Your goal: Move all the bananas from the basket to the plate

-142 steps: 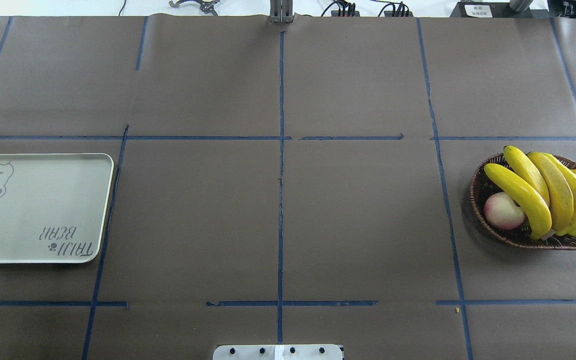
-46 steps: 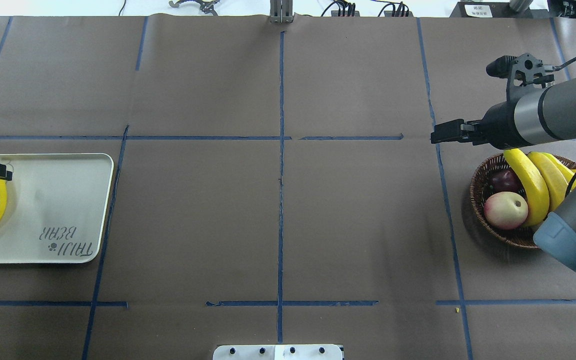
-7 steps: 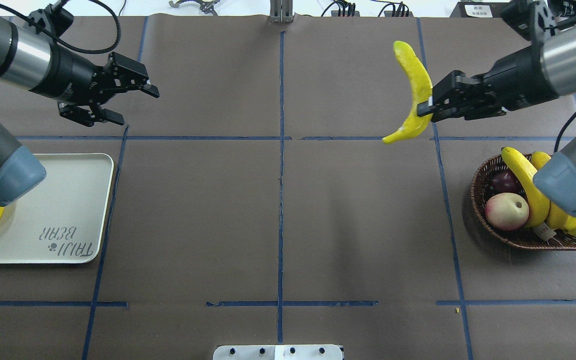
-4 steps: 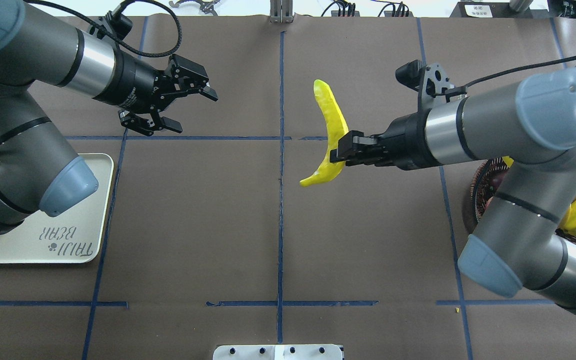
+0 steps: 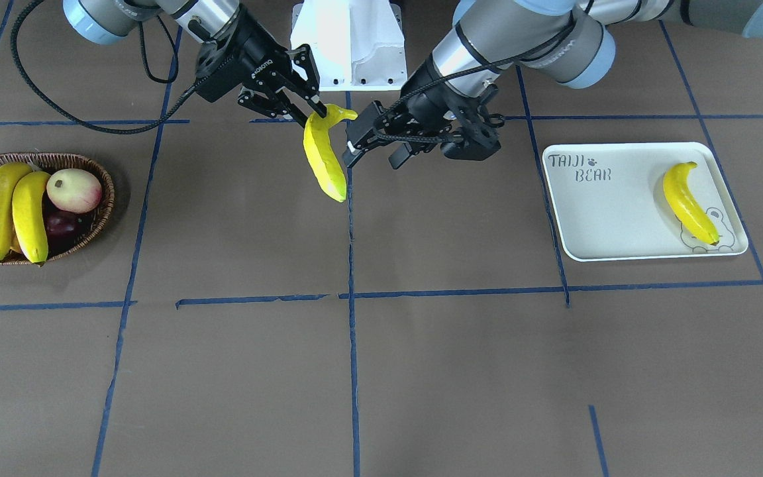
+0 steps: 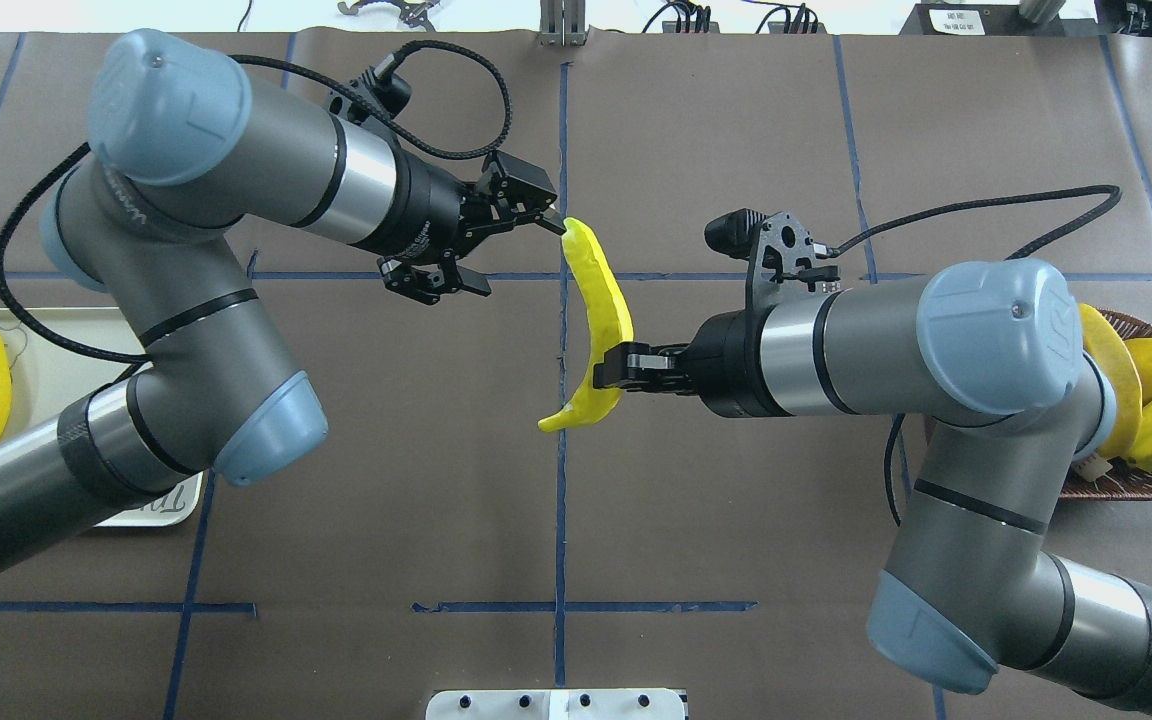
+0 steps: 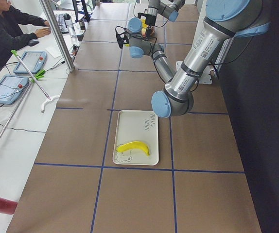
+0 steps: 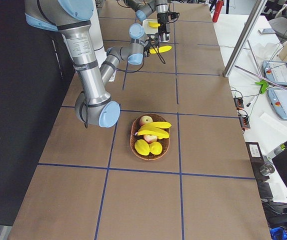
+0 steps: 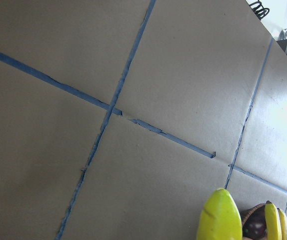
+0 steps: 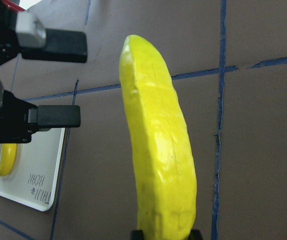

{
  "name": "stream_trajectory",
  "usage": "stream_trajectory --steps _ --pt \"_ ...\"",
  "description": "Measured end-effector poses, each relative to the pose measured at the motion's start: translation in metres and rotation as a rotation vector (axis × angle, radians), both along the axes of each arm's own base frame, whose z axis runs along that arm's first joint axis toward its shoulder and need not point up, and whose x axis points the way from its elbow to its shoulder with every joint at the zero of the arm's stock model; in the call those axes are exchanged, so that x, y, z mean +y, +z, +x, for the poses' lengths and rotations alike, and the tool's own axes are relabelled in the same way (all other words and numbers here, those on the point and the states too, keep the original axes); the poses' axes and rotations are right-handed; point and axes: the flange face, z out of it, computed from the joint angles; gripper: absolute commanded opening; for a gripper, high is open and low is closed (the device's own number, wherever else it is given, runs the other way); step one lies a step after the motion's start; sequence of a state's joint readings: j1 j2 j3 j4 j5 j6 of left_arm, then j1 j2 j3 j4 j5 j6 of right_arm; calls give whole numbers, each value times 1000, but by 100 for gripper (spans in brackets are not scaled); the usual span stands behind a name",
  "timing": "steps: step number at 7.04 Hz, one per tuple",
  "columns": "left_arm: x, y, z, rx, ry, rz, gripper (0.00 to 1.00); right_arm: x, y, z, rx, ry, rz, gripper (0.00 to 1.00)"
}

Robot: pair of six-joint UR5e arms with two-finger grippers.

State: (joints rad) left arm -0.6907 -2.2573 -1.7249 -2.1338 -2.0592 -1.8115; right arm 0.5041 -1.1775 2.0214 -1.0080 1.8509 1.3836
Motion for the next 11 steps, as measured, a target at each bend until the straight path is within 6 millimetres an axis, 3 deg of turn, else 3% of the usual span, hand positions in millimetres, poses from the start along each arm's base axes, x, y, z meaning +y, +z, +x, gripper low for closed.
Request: stream_trajectory --steps 3,4,5,6,7,8,11 --pt "5 -11 36 29 -5 -2 98 5 -3 -5 -4 0 5 0" --pt "11 -10 45 29 5 -2 75 4 -3 -5 -4 1 6 0" --pt "15 -10 50 29 13 -2 18 4 -4 -4 -5 3 7 0" --pt "16 -10 52 29 16 -1 0 3 -3 -4 -6 3 7 0" --pt "17 -10 53 28 18 0 0 3 -3 -4 -5 3 7 6" --pt "17 -9 53 27 18 -1 0 3 -3 -3 -6 2 7 99" --pt "15 -9 50 26 14 0 0 6 -9 11 -22 -5 12 100"
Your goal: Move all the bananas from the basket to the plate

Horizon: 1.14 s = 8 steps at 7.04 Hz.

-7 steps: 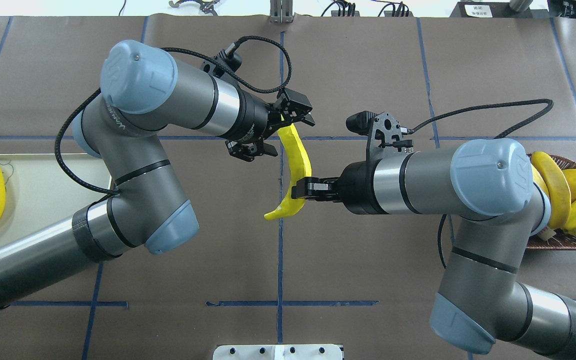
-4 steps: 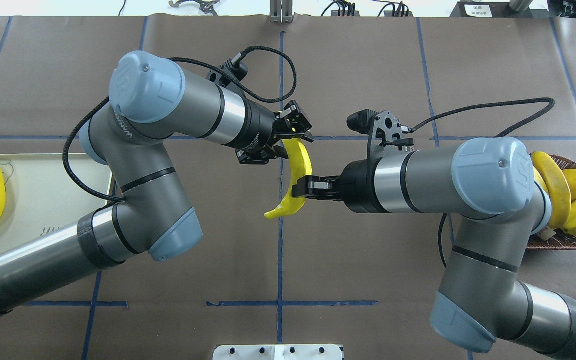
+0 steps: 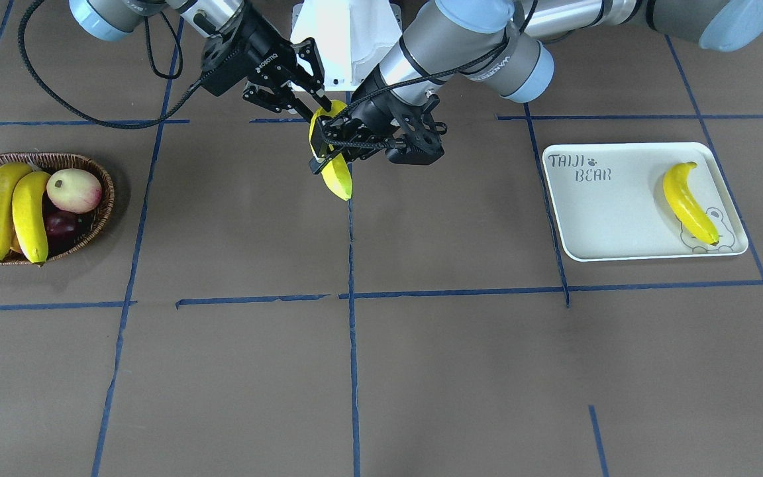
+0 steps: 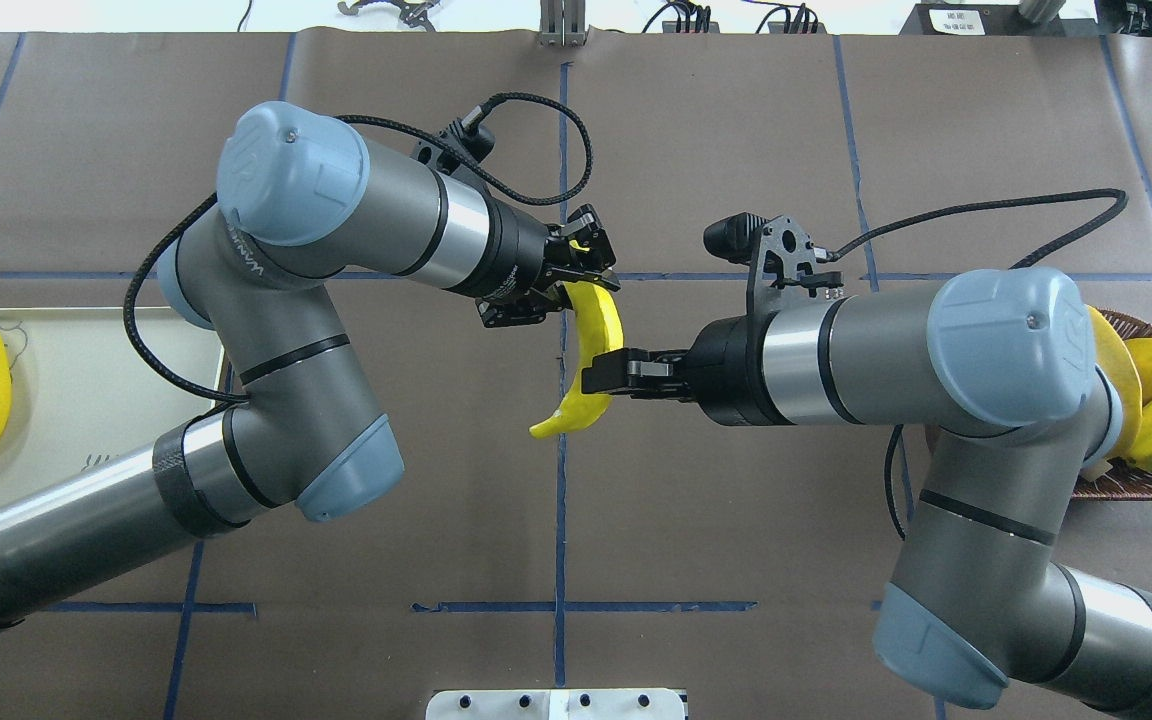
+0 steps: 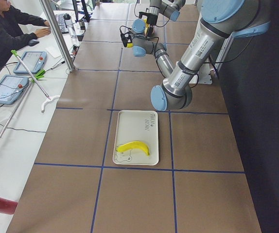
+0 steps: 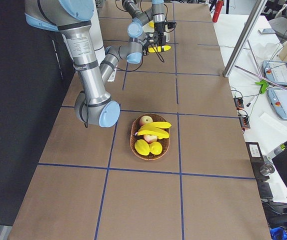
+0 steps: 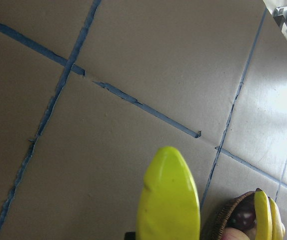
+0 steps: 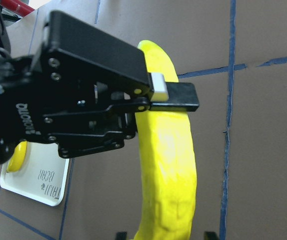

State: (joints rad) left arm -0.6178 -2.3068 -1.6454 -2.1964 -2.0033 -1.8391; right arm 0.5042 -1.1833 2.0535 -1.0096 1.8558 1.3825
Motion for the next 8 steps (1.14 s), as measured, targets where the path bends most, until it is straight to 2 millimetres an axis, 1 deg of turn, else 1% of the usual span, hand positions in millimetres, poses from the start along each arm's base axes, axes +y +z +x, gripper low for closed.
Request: stream_trajectory --steps 1,2,3,4,5,6,7,8 --pt "-6 1 -4 -5 -10 4 0 1 0 5 -2 0 0 100" --pt "-17 6 -11 -18 -27 5 0 4 4 11 -1 -1 -1 100" --pt "-32 20 -20 -58 -27 0 0 3 10 23 4 -2 -7 100" --pt "-52 53 -38 -141 -2 -5 0 -8 20 44 15 -6 -23 100" --pt "-66 98 -70 -222 12 2 0 -27 34 73 30 -9 -47 100" --pt "-63 151 -112 -288 17 28 0 -50 52 108 52 1 -76 100" --pt "-44 209 -155 -358 28 62 0 -72 80 141 91 16 -90 100" --pt "-23 264 -185 -429 51 73 0 -87 109 164 138 23 -78 100"
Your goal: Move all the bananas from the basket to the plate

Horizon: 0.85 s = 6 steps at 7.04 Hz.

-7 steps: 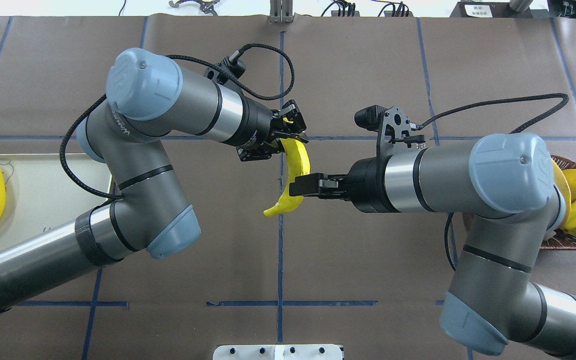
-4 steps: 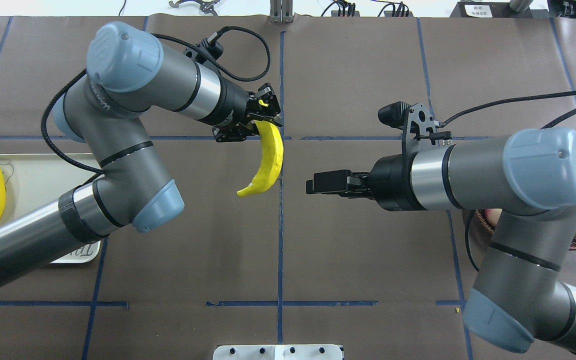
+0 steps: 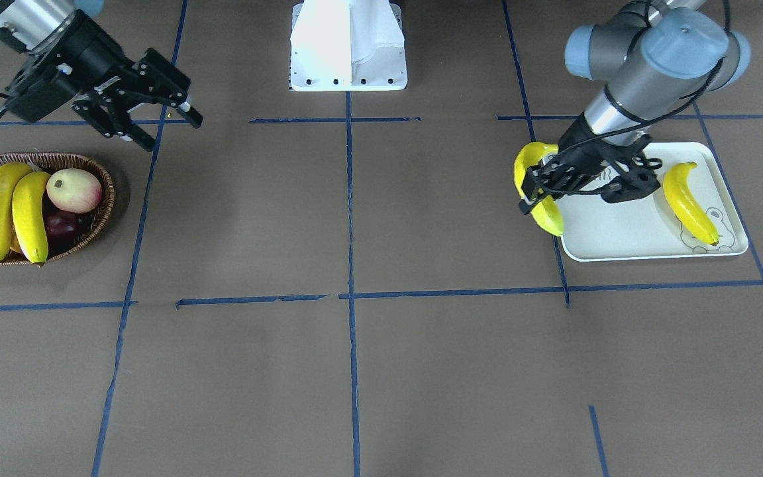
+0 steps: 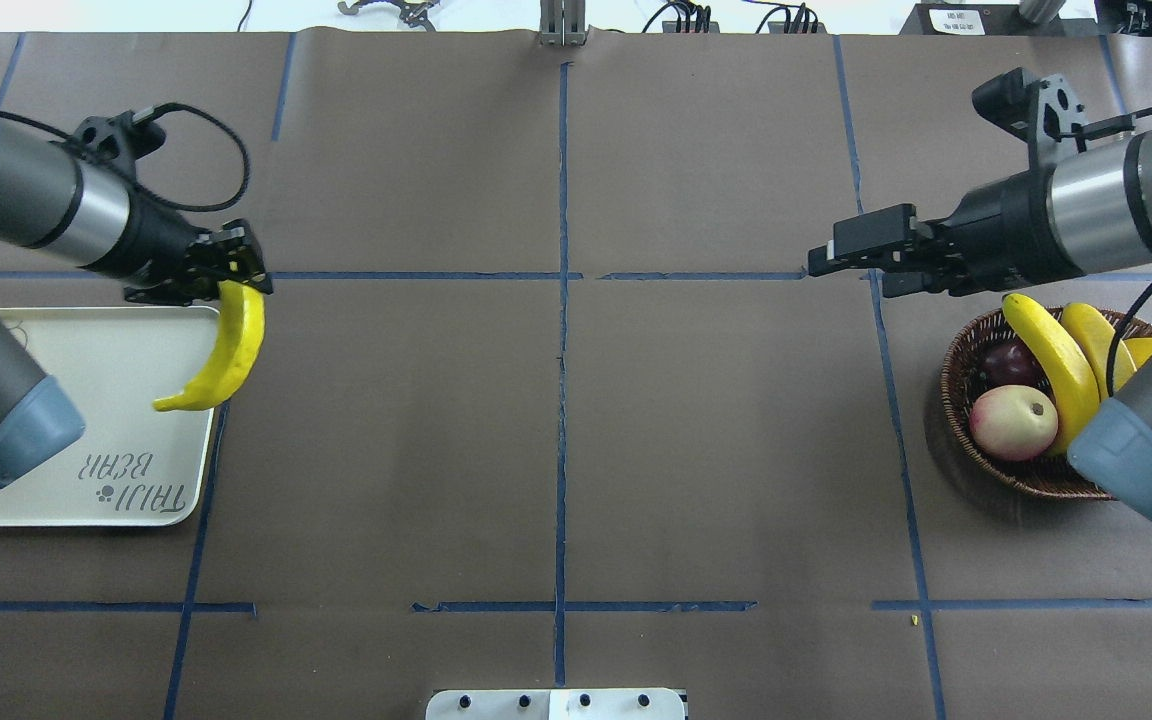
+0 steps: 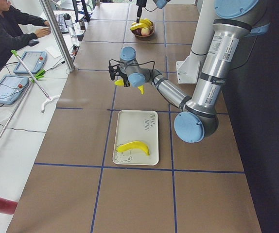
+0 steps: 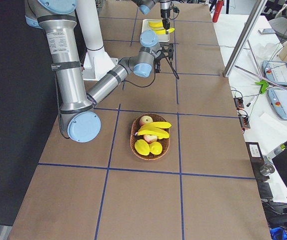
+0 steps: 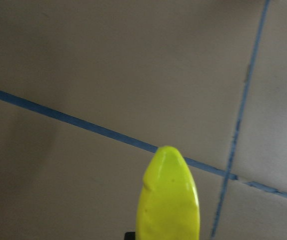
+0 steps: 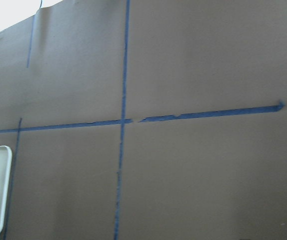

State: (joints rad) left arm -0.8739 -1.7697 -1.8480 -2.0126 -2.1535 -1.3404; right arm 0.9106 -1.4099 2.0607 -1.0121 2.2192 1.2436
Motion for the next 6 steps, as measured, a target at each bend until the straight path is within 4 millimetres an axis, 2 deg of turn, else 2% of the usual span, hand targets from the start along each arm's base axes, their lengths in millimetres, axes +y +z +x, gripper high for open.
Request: stream_trajectory --steps 1,3,4,5,6 --pt "13 47 -18 -65 18 -15 0 -7 22 13 37 0 13 100" --pt "29 119 -38 -188 28 -36 0 -13 40 18 68 4 18 100" --pt "31 145 -43 -242 45 -22 10 -15 45 17 75 6 16 100" --pt "31 162 -47 -282 49 -8 73 -17 48 16 78 7 13 100" --pt "30 173 -49 -310 44 -3 100 -18 50 16 79 7 13 100"
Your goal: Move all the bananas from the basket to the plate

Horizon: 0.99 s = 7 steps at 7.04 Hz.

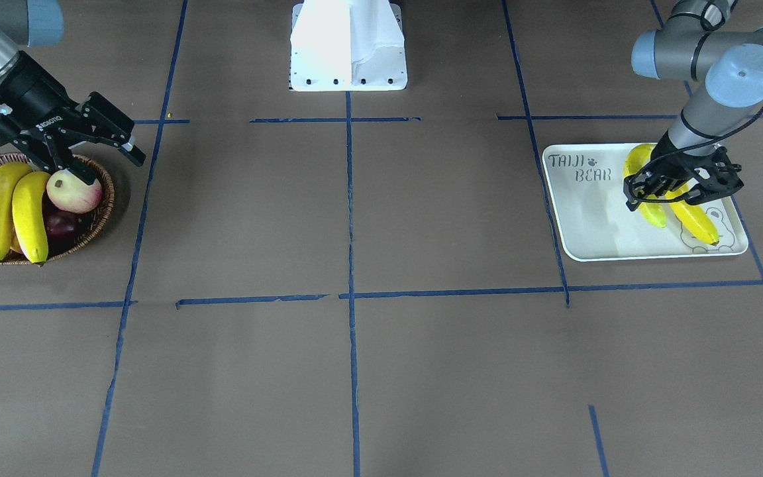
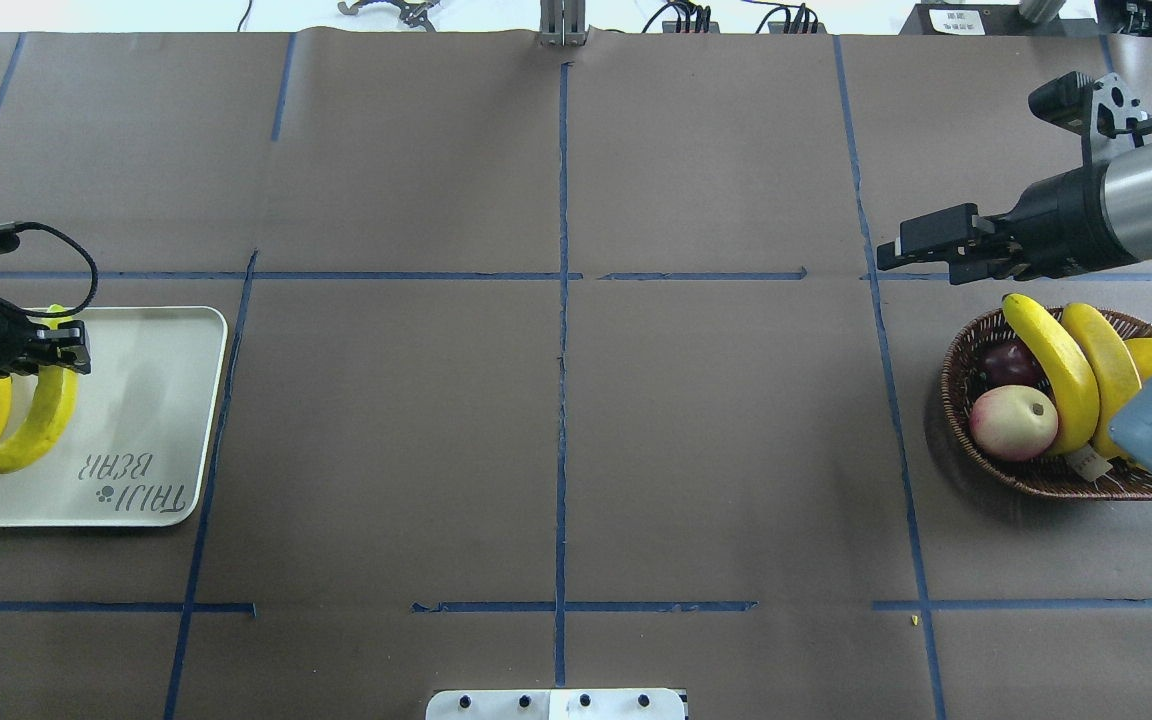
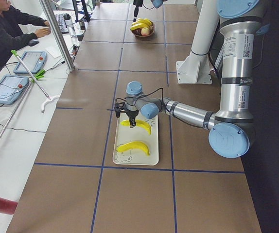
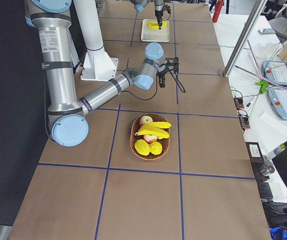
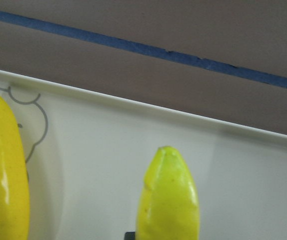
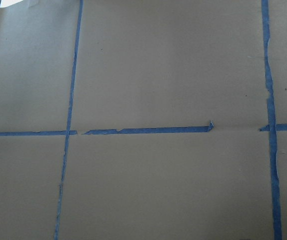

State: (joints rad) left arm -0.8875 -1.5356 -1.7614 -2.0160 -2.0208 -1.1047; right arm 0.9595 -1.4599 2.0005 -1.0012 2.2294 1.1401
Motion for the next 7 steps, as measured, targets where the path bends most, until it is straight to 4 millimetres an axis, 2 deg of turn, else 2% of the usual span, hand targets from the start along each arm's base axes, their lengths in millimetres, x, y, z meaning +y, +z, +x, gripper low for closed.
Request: stream_trajectory --steps 2,4,6,7 --pt "-5 18 -7 -79 -52 40 100 0 -1 0 -1 0 2 100" --pt "-11 26 -3 -115 -78 56 100 0 0 1 -2 -2 1 100" --pt "-15 10 1 -72 -79 92 100 -1 6 10 5 4 -11 100" --pt "-17 -10 7 -18 -59 103 100 -2 17 22 18 6 -14 100"
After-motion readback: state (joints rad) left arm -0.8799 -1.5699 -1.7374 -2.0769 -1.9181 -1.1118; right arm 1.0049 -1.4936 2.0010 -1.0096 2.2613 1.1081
